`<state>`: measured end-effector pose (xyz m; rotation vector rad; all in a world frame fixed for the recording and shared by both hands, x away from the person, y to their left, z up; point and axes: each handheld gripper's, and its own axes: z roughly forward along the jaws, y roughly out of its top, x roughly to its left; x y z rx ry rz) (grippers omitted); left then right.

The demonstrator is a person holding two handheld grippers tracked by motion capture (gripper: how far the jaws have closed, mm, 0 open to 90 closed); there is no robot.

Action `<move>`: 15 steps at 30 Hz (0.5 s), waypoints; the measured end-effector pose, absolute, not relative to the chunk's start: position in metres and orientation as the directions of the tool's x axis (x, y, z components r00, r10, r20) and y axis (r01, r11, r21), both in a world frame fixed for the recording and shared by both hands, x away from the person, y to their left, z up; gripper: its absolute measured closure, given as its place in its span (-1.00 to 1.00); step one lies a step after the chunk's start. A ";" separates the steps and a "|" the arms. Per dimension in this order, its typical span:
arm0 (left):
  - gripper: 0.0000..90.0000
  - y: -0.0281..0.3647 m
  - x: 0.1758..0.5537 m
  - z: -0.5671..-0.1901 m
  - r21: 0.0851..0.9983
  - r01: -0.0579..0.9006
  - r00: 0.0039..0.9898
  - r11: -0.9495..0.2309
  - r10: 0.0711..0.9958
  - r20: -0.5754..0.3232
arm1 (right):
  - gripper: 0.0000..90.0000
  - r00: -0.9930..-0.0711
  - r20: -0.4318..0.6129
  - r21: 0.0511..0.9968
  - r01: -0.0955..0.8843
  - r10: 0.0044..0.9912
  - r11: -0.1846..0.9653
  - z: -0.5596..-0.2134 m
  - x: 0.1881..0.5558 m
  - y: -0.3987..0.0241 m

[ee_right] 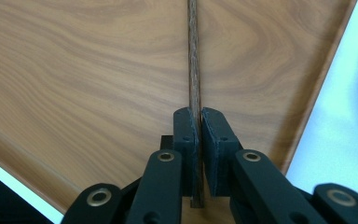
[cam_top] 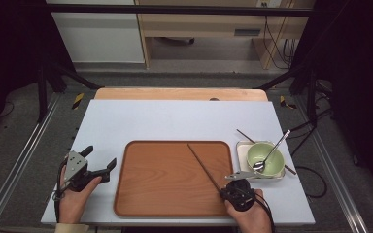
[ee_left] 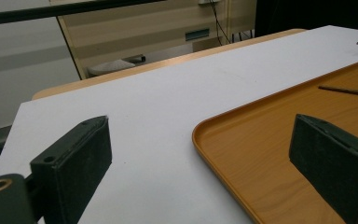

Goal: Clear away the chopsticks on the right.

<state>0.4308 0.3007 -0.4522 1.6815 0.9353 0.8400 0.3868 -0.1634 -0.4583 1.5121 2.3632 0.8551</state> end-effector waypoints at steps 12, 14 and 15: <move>-0.88 0.300 0.431 -0.452 0.959 0.190 0.463 -0.211 0.881 0.102 | 0.74 -0.479 0.130 0.593 0.739 0.868 0.319 -0.456 0.384 -0.164; -0.88 0.300 0.431 -0.452 0.959 0.190 0.464 -0.212 0.880 0.103 | 0.69 -0.476 0.134 0.604 0.735 0.869 0.310 -0.454 0.383 -0.165; -0.88 0.300 0.431 -0.452 0.959 0.191 0.464 -0.212 0.880 0.102 | 0.65 -0.480 0.127 0.615 0.725 0.868 0.311 -0.453 0.383 -0.165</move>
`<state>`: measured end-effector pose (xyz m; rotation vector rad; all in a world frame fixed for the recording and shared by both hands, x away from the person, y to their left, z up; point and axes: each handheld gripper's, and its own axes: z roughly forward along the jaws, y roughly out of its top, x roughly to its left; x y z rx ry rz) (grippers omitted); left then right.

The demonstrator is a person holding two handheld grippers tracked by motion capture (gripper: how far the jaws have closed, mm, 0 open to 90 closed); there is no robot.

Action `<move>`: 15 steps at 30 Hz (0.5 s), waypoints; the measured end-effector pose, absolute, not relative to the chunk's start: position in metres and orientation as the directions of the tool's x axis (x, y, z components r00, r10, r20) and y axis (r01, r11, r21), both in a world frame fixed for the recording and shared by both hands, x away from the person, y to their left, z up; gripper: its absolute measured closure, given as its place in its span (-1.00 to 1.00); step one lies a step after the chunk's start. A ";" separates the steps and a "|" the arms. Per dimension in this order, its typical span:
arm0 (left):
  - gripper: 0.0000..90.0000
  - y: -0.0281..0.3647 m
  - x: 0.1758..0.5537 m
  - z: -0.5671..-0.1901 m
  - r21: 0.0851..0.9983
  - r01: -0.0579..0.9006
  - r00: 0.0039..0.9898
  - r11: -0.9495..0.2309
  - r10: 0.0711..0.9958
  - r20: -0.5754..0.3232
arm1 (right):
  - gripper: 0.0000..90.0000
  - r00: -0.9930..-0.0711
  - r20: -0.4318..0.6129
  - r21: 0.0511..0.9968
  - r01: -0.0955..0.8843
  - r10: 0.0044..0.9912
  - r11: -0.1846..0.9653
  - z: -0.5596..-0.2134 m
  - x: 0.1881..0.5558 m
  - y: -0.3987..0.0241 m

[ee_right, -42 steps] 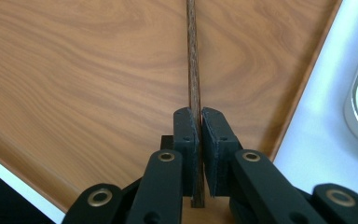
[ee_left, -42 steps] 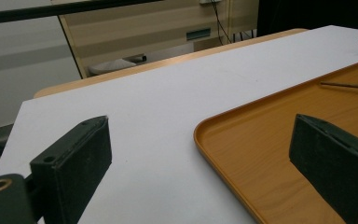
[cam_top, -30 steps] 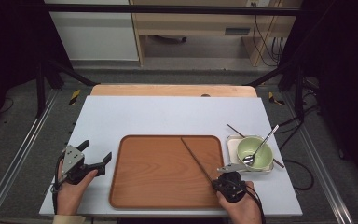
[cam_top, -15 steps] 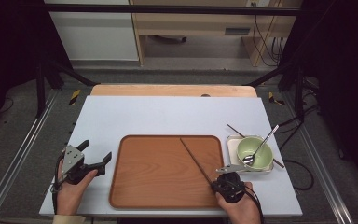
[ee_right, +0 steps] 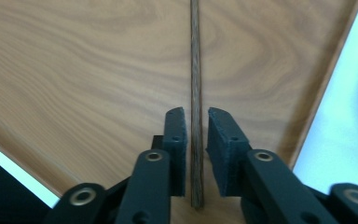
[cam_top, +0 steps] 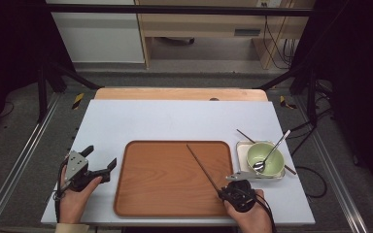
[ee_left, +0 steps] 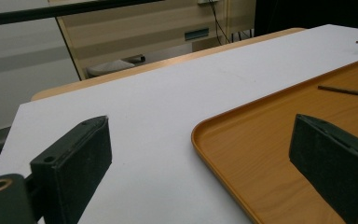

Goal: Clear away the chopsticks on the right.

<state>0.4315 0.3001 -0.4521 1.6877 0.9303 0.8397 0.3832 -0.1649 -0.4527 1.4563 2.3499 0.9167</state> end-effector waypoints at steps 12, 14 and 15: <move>-0.88 0.301 0.431 -0.451 0.960 0.187 0.461 -0.207 0.882 0.100 | 0.25 -0.485 0.080 0.707 0.643 0.871 0.294 -0.440 0.382 -0.171; -0.88 0.301 0.431 -0.451 0.960 0.186 0.461 -0.208 0.882 0.101 | 0.23 -0.483 0.076 0.713 0.638 0.872 0.291 -0.440 0.383 -0.172; -0.88 0.301 0.431 -0.451 0.960 0.186 0.459 -0.209 0.882 0.103 | 0.14 -0.477 0.083 0.720 0.636 0.875 0.279 -0.439 0.383 -0.173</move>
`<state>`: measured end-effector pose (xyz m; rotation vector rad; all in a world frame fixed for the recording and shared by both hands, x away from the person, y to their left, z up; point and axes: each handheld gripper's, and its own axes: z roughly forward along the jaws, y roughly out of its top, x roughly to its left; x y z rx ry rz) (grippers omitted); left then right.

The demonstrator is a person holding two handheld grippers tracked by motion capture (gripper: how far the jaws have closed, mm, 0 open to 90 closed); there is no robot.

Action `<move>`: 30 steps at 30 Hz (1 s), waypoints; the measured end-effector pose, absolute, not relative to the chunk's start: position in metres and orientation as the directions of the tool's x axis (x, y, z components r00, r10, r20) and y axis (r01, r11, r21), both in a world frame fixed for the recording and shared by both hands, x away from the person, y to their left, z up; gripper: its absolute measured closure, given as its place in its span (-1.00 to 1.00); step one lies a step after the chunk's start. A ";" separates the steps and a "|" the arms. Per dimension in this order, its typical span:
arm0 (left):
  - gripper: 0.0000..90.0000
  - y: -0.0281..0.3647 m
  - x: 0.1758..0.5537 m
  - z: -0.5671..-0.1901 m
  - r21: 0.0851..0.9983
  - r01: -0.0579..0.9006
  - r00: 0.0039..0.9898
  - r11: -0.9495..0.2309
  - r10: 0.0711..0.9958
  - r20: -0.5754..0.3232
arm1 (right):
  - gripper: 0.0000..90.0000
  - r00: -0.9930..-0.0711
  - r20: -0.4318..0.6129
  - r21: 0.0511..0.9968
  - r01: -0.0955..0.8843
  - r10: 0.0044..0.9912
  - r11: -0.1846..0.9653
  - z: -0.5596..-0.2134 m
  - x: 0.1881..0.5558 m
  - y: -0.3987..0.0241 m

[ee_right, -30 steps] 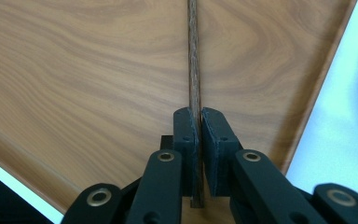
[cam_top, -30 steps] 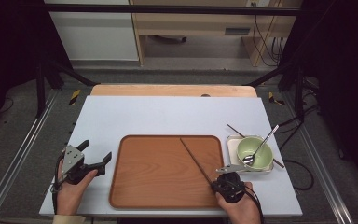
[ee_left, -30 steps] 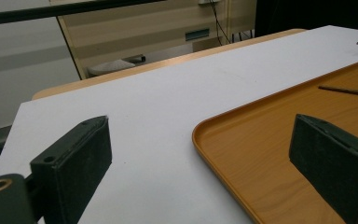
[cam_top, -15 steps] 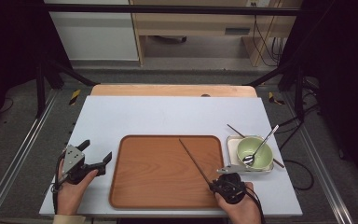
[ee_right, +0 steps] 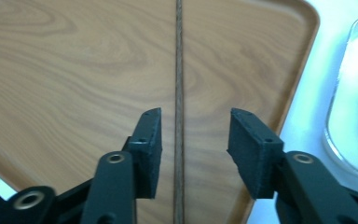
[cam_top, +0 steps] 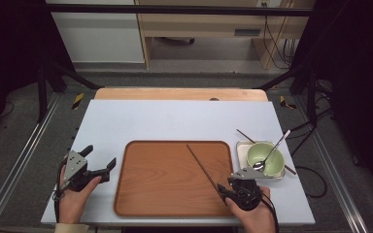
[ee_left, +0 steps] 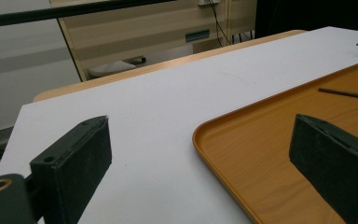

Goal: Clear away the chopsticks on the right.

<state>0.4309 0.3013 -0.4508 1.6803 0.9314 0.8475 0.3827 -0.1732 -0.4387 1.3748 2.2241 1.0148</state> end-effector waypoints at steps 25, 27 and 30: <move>-0.87 0.305 0.430 -0.450 0.962 0.183 0.452 -0.204 0.886 0.102 | -0.58 -0.357 0.014 0.873 0.460 0.934 0.163 -0.409 0.377 -0.207; -0.87 0.305 0.431 -0.450 0.962 0.182 0.452 -0.204 0.886 0.102 | -0.61 -0.341 0.007 0.881 0.447 0.940 0.155 -0.408 0.376 -0.214; -0.88 0.306 0.430 -0.450 0.962 0.182 0.451 -0.203 0.887 0.102 | -0.64 -0.310 -0.011 0.898 0.416 0.951 0.146 -0.404 0.374 -0.226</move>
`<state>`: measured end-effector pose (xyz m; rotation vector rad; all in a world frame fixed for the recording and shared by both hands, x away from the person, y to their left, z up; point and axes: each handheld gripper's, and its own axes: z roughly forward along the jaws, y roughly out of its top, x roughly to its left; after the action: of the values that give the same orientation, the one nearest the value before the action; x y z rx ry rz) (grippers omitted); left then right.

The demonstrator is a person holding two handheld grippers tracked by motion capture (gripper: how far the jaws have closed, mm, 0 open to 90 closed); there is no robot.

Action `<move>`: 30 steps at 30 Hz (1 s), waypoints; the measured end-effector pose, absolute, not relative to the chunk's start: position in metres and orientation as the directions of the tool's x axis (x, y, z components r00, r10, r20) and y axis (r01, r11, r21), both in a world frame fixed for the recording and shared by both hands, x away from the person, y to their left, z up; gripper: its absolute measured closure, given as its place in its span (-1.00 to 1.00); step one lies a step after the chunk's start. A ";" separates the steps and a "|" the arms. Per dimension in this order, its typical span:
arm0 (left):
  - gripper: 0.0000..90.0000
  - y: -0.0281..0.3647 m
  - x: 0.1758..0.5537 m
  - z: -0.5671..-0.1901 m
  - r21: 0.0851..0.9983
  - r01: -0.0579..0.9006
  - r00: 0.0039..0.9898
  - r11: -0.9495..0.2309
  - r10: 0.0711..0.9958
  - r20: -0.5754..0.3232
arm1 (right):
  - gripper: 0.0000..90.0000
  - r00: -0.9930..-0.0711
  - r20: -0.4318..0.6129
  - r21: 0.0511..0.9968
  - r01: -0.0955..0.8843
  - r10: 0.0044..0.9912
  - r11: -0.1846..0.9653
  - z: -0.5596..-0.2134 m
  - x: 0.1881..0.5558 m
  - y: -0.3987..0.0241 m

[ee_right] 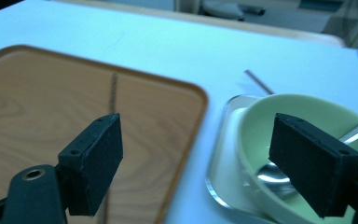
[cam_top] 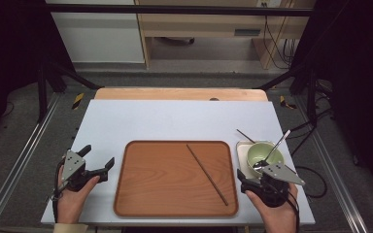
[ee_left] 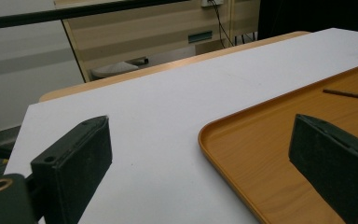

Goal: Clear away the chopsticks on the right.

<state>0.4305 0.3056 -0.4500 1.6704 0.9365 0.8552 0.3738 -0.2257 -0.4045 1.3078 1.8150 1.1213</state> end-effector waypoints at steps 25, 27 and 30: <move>-0.89 0.313 0.431 -0.453 0.961 0.194 0.435 -0.197 0.895 0.095 | -0.65 -0.101 -0.110 0.907 0.396 0.989 0.142 -0.402 0.345 -0.339; -0.89 0.314 0.432 -0.454 0.959 0.198 0.433 -0.201 0.896 0.099 | -0.62 -0.121 -0.102 0.892 0.428 0.987 0.145 -0.404 0.346 -0.347; -0.89 0.315 0.431 -0.455 0.959 0.200 0.428 -0.199 0.898 0.098 | -0.57 -0.129 -0.110 0.877 0.455 0.985 0.158 -0.408 0.348 -0.355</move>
<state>0.4314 0.3153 -0.4548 1.6701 0.9689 0.8637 0.3484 -0.3548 -0.4080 1.3917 1.6960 0.9078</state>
